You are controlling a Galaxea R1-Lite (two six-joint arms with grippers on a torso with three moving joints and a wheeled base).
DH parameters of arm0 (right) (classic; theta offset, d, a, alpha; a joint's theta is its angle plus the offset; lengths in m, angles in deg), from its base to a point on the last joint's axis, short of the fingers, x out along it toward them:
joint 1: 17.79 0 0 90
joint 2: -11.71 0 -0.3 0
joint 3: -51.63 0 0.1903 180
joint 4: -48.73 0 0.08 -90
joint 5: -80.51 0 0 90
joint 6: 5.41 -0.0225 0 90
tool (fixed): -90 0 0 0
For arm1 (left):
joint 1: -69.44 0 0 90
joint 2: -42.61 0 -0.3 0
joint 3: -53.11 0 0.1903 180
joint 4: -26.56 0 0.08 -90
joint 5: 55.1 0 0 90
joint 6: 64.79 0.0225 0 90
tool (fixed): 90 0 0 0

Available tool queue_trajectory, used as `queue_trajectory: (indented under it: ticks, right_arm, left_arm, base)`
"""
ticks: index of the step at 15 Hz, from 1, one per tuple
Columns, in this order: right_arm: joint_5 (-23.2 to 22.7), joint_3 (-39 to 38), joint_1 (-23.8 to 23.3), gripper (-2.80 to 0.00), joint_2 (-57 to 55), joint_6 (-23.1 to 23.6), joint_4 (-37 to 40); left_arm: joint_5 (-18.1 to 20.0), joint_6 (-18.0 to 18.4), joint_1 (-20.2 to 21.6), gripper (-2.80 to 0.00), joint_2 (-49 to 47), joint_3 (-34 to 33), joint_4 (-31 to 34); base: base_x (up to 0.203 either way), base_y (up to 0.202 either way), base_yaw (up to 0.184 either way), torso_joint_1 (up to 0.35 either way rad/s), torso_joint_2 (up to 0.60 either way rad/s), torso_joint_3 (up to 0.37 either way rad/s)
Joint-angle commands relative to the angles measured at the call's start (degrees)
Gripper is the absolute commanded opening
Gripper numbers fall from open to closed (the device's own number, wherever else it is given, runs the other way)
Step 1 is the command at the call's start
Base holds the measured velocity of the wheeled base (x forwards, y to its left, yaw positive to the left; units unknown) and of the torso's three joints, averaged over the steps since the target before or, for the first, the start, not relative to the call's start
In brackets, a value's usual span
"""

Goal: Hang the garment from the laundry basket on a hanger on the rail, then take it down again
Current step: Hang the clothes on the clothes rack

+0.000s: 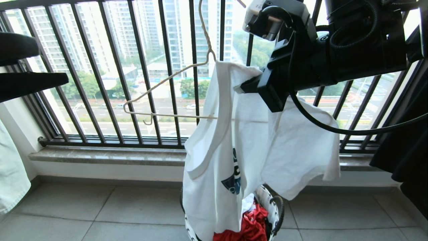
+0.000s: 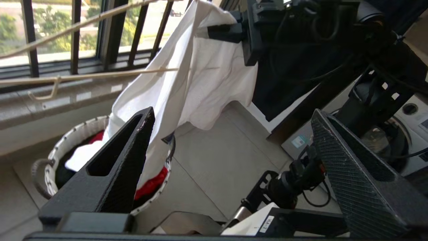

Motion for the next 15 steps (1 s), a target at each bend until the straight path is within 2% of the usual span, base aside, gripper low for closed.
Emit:
queue_trajectory:
  ticks: [1,2,3,5,6,8,9,10,13,14,15]
  right_arm:
    - [-0.1,0.0,0.0,-2.80,0.0,-0.7,-0.9]
    - [-0.2,0.0,0.0,-2.80,0.0,-0.9,-1.1]
    - [-0.2,0.0,0.0,-2.80,0.0,-1.2,-1.2]
    - [-0.2,0.0,0.0,-2.80,-0.1,-2.4,-3.3]
    - [-0.2,0.0,0.0,-2.80,0.0,-3.1,-3.7]
    - [-0.2,0.0,0.0,-2.80,0.2,-3.7,-3.9]
    - [-0.2,0.0,0.0,-2.80,0.4,-3.8,-3.9]
    - [-0.2,0.0,0.1,-2.80,0.5,-3.8,-3.9]
    - [-0.3,0.0,1.4,-2.80,1.0,-5.4,-3.8]
    - [-0.2,0.0,2.1,-2.80,1.0,-6.0,-3.8]
    - [-0.2,-0.1,2.3,-2.80,1.0,-6.1,-3.7]
  left_arm:
    - [0.1,0.0,-1.5,0.00,-9.1,7.5,16.3]
    - [-0.1,0.0,-1.9,0.00,-11.0,8.3,18.2]
    - [-0.2,0.0,-3.0,-2.80,-11.6,8.5,18.9]
    - [-2.8,-0.1,-5.3,-2.80,-12.6,8.6,19.1]
    - [-6.9,-0.1,-7.4,-2.80,-13.7,8.5,19.0]
    - [-18.5,0.0,-12.5,-2.80,-17.3,7.9,18.6]
    - [-23.0,-0.1,-14.9,-2.80,-19.2,7.5,18.0]
    - [-25.6,-0.5,-16.3,-2.80,-20.9,6.3,16.3]
    - [-29.5,-1.1,-18.8,-2.80,-24.7,0.5,5.9]
    - [-32.2,-2.2,-20.2,-2.80,-26.1,-0.2,4.2]
    - [-34.9,-3.1,-21.3,0.00,-27.2,-0.4,3.5]
  base:
    - [0.000,0.000,0.000,0.000,0.00,0.000]
    - [0.000,0.000,0.000,0.000,0.00,0.000]
    - [0.000,0.000,0.000,0.000,0.00,0.000]
    - [0.000,0.000,0.000,0.000,0.00,0.000]
    - [0.000,0.000,0.000,0.000,0.00,0.000]
    - [0.000,0.000,0.000,0.000,0.00,0.000]
    - [0.000,0.000,0.000,0.000,0.00,0.000]
    - [0.000,0.000,0.000,0.000,0.00,0.000]
    - [0.000,0.000,0.000,0.000,0.00,0.000]
    - [0.000,0.000,0.000,0.000,0.00,0.000]
    - [0.000,0.000,0.000,0.000,0.00,0.000]
